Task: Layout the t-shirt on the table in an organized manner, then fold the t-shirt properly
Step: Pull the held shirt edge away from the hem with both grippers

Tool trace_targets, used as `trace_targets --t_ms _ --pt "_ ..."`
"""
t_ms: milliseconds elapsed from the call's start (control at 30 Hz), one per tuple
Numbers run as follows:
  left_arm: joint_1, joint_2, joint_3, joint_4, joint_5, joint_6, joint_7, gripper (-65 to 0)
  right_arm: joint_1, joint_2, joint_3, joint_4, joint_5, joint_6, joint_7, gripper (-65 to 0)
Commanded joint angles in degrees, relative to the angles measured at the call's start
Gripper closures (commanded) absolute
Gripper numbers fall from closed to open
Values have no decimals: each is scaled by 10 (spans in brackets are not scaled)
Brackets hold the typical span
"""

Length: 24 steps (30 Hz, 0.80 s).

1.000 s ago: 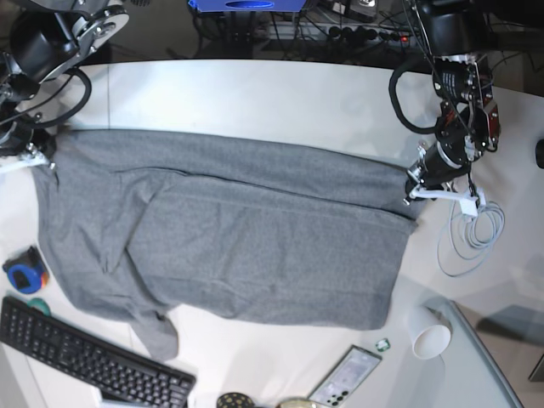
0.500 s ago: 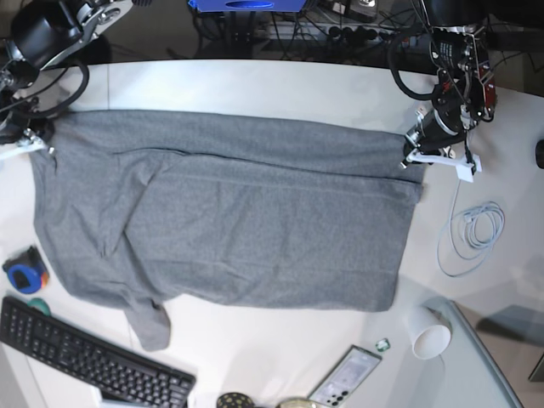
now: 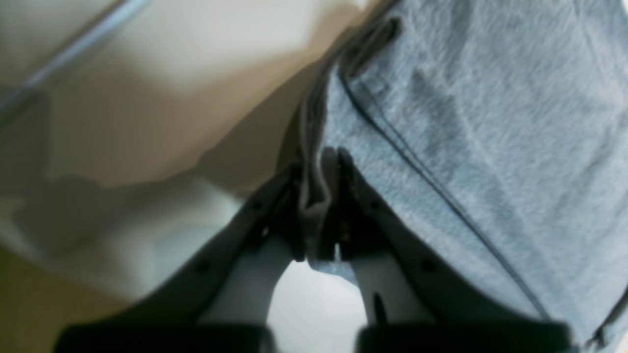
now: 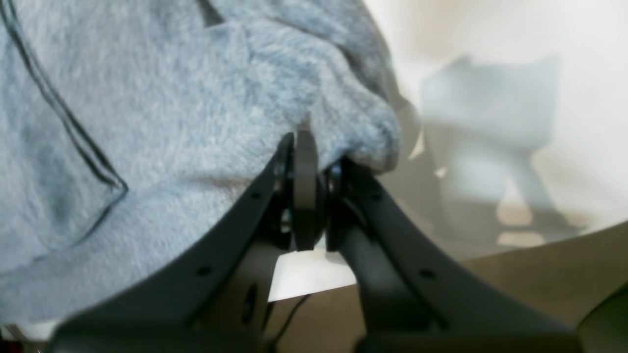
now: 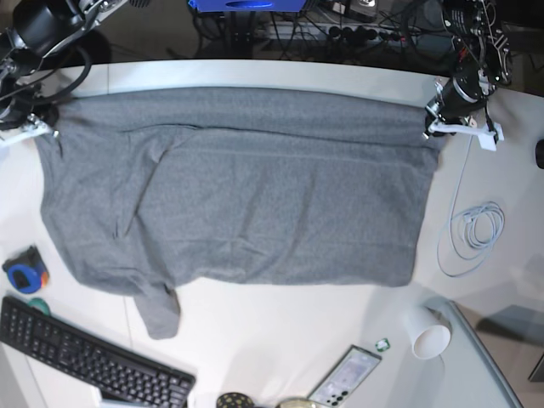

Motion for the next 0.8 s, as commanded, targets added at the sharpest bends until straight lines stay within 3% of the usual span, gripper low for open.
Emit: trace_targets --t_ms 0,267,767 --pt "2 -6 -3 13 2 3 -13 0 -1 10 0 20 2 10 -11 0" --pt "8 5 -6 13 2 3 -13 0 -29 -35 0 110 0 11 -15 0" --pt "29 5 -6 25 3 3 -13 0 -38 -37 0 97 -1 10 -12 0"
